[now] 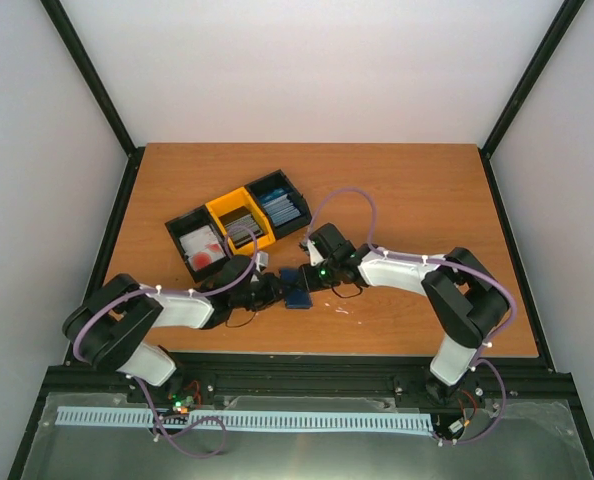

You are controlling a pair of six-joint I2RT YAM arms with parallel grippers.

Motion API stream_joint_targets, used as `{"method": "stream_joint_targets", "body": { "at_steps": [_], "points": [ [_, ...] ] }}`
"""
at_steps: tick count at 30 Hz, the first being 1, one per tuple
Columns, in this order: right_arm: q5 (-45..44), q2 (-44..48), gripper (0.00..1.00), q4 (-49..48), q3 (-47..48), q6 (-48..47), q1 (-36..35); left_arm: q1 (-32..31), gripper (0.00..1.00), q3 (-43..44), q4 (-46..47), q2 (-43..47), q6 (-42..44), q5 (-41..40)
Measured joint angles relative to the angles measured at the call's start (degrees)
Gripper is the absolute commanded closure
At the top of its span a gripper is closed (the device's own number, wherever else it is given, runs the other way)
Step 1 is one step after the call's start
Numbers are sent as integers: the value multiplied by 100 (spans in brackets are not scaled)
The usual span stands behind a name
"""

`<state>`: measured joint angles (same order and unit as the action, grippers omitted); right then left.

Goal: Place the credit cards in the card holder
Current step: Open the card holder at the center of the board.

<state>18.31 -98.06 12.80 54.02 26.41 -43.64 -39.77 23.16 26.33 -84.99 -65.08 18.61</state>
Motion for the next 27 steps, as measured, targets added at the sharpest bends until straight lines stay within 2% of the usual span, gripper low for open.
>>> {"method": "stream_joint_targets", "body": {
  "at_steps": [8, 11, 15, 17, 19, 21, 22, 27],
  "points": [
    [192, -74, 74, -52, 11, 188, -33, 4, 99, -337, 149, 319, 17, -59],
    [22, -72, 78, 76, 107, 149, -92, 2, 99, -361, 118, 404, 48, -118],
    [-350, -72, 89, 339, 317, 63, -219, 2, 99, -361, 96, 476, 103, -199],
    [-564, -70, 90, 450, 404, 15, -299, 0, 99, -361, 81, 503, 116, -236],
    [-715, -59, 84, 518, 450, -13, -343, -4, 99, -361, 59, 549, 118, -275],
    [-835, -24, 70, 568, 476, -68, -367, -7, 99, -361, 61, 577, 120, -291],
    [-846, 0, 66, 570, 466, -79, -363, -7, 99, -361, 63, 590, 120, -289],
    [-645, 138, 63, 511, 291, -284, -293, -9, 99, -358, 63, 612, 166, -232]
  ]
}}
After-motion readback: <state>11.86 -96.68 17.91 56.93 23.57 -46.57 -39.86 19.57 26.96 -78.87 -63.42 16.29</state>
